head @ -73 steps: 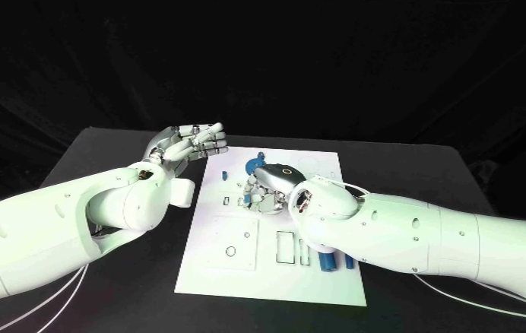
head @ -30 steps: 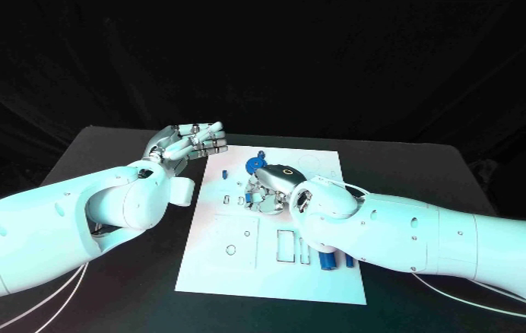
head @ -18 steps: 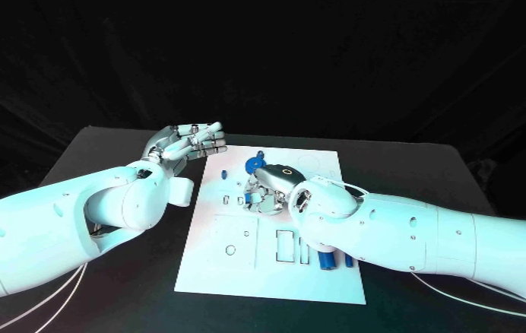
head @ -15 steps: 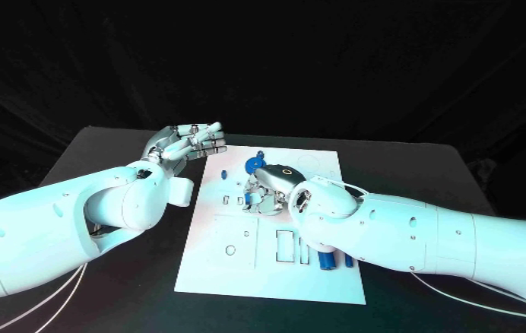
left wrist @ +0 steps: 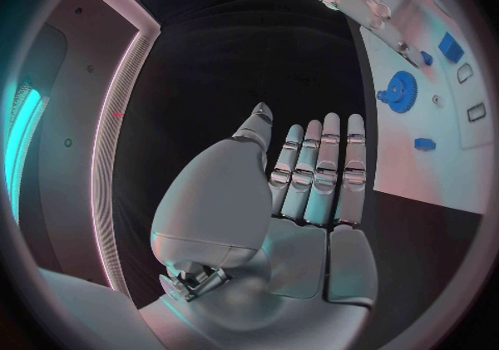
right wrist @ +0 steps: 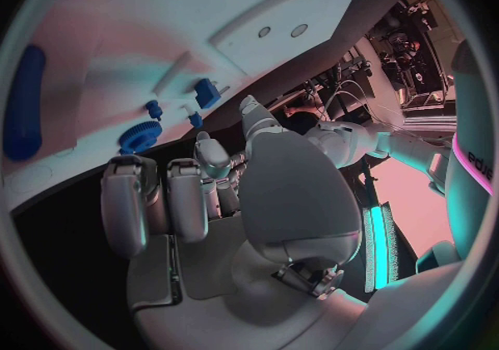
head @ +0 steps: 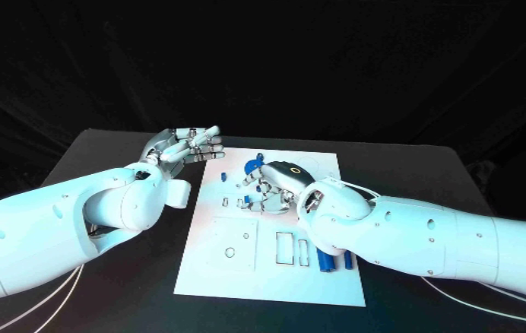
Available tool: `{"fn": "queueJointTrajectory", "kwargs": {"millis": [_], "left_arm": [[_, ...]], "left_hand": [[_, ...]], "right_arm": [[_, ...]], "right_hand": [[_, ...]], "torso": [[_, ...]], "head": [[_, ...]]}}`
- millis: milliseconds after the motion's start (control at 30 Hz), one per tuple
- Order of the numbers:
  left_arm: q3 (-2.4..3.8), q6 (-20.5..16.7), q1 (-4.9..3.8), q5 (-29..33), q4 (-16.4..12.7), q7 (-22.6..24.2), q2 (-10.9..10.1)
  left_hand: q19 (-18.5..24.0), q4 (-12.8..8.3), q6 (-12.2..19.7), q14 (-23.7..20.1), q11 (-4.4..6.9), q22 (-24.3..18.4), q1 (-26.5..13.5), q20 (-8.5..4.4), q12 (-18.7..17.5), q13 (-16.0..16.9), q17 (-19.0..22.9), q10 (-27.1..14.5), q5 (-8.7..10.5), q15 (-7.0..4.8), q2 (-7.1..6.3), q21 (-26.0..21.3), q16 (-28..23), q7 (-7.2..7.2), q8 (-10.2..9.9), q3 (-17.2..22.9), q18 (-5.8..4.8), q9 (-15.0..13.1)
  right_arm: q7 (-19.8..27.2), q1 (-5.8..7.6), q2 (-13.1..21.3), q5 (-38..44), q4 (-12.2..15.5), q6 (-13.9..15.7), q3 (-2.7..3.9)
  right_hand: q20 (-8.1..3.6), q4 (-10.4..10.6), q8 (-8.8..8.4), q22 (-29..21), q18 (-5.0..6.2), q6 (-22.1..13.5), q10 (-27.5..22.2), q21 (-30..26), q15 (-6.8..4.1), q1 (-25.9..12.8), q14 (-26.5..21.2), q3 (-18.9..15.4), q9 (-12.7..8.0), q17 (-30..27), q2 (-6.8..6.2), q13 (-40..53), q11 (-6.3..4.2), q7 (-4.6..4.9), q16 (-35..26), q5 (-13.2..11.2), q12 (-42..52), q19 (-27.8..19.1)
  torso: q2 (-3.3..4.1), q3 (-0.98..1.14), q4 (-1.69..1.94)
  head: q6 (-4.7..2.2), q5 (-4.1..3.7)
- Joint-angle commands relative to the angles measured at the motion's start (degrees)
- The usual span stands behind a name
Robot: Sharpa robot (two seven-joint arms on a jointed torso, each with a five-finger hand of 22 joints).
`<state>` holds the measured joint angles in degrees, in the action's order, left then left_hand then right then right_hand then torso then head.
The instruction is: Assemble the parts on the task board
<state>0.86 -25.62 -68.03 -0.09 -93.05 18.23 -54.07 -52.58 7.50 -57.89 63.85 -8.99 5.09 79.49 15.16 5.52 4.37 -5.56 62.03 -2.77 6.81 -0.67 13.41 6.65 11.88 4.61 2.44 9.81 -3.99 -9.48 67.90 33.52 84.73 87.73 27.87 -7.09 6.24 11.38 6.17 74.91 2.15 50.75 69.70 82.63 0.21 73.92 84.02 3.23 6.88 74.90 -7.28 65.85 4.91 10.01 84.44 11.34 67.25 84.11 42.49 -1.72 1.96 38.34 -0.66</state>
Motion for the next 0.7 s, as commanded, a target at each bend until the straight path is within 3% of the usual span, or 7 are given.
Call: {"fn": "queueJointTrajectory", "kwargs": {"millis": [33, 167, 300, 400, 500, 633, 700], "left_arm": [[0.05, 2.6, -0.09, -6.6, 1.1, -6.8, 0.2], [0.05, 6.2, -0.36, -12.9, 2.6, -12.8, 0.4], [0.05, 11.9, -1.92, -22.2, 4.5, -20.6, 1.1], [0.04, 16.6, -2.95, -29.9, 5.9, -25.9, 1.9], [0.03, 20.9, -3.94, -36.1, 7.1, -31.0, 3.0], [0.01, 25.6, -5.38, -46.9, 8.5, -37.7, 5.1], [-0.01, 27.0, -5.99, -51.3, 8.9, -40.6, 6.1]], "left_hand": [[-2.6, -0.1, -1.1, 3.5, 0.67, 0.5, -0.6, -1.17, 0.5, 0.2, -0.8, 2.1, -0.30, -1.10, -0.04, 1.4, 1.3, -0.52, 0.5, -0.5, 0.67, -0.1], [-9.1, -0.1, -3.1, 12.2, 2.39, 1.7, -0.1, -4.23, 1.2, 0.6, -3.6, 5.8, -0.36, -3.58, 0.30, 4.8, 5.3, -1.59, 0.8, -0.2, 0.95, -0.3], [-18.3, 0.8, -5.8, 22.5, 5.70, 4.3, -0.7, -8.86, 4.3, 2.6, -9.9, 13.3, -0.46, -7.25, 0.04, 10.7, 14.8, -4.21, 1.8, -0.3, 0.85, -1.0], [-21.9, 2.0, -6.4, 23.4, 7.29, 6.8, -1.5, -11.04, 8.3, 6.0, -34.5, 15.8, -0.74, -8.38, 0.55, 15.2, 41.3, -5.15, 3.0, 0.0, 0.65, -1.8], [-23.0, 4.4, -6.8, 21.9, 8.33, 10.6, -3.1, -12.38, 14.7, 12.3, -54.6, 14.6, -0.01, -9.74, 0.62, 21.2, 60.9, -6.17, 5.5, -0.4, 0.19, -3.8], [-22.1, 7.4, -7.7, 23.0, 8.66, 13.3, -7.0, -12.92, 22.5, 18.8, -67.7, 15.2, -0.11, -10.12, -0.53, 25.0, 71.6, -7.26, 8.8, -3.0, 0.51, -6.3], [-22.3, 8.7, -8.0, 23.7, 9.38, 15.8, -8.5, -13.34, 30.5, 26.6, -71.9, 15.9, -0.40, -10.61, -1.31, 27.8, 74.8, -7.96, 10.7, -4.8, 0.39, -7.7]], "right_arm": [[10.2, 1.17, 2.0, -6.2, 1.3, 3.2, 0.18], [14.0, 2.83, 5.9, -15.3, 2.9, 2.5, 0.25], [15.1, 4.64, 11.3, -22.8, 5.4, 0.5, 0.32], [14.7, 5.86, 14.7, -25.9, 6.7, -1.0, 0.34], [14.1, 6.54, 17.2, -27.1, 7.8, -1.6, 0.34], [13.3, 7.04, 19.7, -28.0, 8.6, -1.8, 0.34], [12.9, 7.15, 20.3, -28.1, 8.7, -1.8, 0.34]], "right_hand": [[0.45, 0.1, 0.04, 8.9, 0.15, 0.1, 0.0, -0.7, 0.41, 0.8, 3.7, -0.3, 0.0, 5.6, 0.23, -0.2, 0.12, -0.11, 0.0, -0.3, -0.2, 0.1], [0.38, 0.2, 0.99, 8.0, 0.52, 1.5, -0.5, -2.1, 0.21, 1.7, 3.5, -0.5, 0.2, 5.0, 1.05, -0.5, -0.17, -0.48, -0.4, 0.1, -0.4, -0.8], [0.09, 0.5, 2.38, 7.8, 0.61, 3.3, -0.4, -2.5, -0.19, 1.8, 3.2, -0.8, 0.6, 3.8, 1.98, -0.6, -0.66, -1.06, -1.2, 0.6, -0.2, -1.0], [-0.27, 0.8, 3.68, 7.8, 0.59, 4.9, 0.1, -2.5, -0.62, 1.6, 3.0, -1.4, 1.1, 3.2, 2.33, -0.2, -1.18, -1.65, -1.7, 1.4, 0.3, -0.9], [-0.59, 1.0, 4.55, 8.1, 0.47, 5.7, 0.8, -2.2, -0.95, 1.4, 3.1, -1.9, 1.5, 3.2, 2.56, 0.2, -1.55, -2.05, -1.8, 1.9, 0.9, -0.6], [-0.73, 1.1, 4.87, 8.4, 0.38, 5.9, 1.2, -1.9, -1.08, 1.4, 3.1, -2.1, 1.7, 3.3, 2.66, 0.5, -1.68, -2.19, -1.7, 2.0, 1.2, -0.3], [-0.76, 1.1, 4.93, 8.4, 0.37, 5.9, 1.3, -1.8, -1.11, 1.4, 3.1, -2.2, 1.7, 3.3, 2.66, 0.6, -1.71, -2.21, -1.7, 2.0, 1.2, -0.3]], "torso": [[-0.80, 0.13, -0.32], [-1.57, 0.10, -0.83], [-2.49, 0.25, -1.25], [-3.10, 0.40, -1.50], [-3.67, 0.49, -1.65], [-4.22, 0.62, -1.76], [-4.41, 0.74, -1.81]], "head": [[-0.22, 0.24], [-0.22, 0.62], [0.27, 1.52], [0.67, 2.13], [1.00, 2.59], [1.47, 3.07], [1.69, 3.37]]}}
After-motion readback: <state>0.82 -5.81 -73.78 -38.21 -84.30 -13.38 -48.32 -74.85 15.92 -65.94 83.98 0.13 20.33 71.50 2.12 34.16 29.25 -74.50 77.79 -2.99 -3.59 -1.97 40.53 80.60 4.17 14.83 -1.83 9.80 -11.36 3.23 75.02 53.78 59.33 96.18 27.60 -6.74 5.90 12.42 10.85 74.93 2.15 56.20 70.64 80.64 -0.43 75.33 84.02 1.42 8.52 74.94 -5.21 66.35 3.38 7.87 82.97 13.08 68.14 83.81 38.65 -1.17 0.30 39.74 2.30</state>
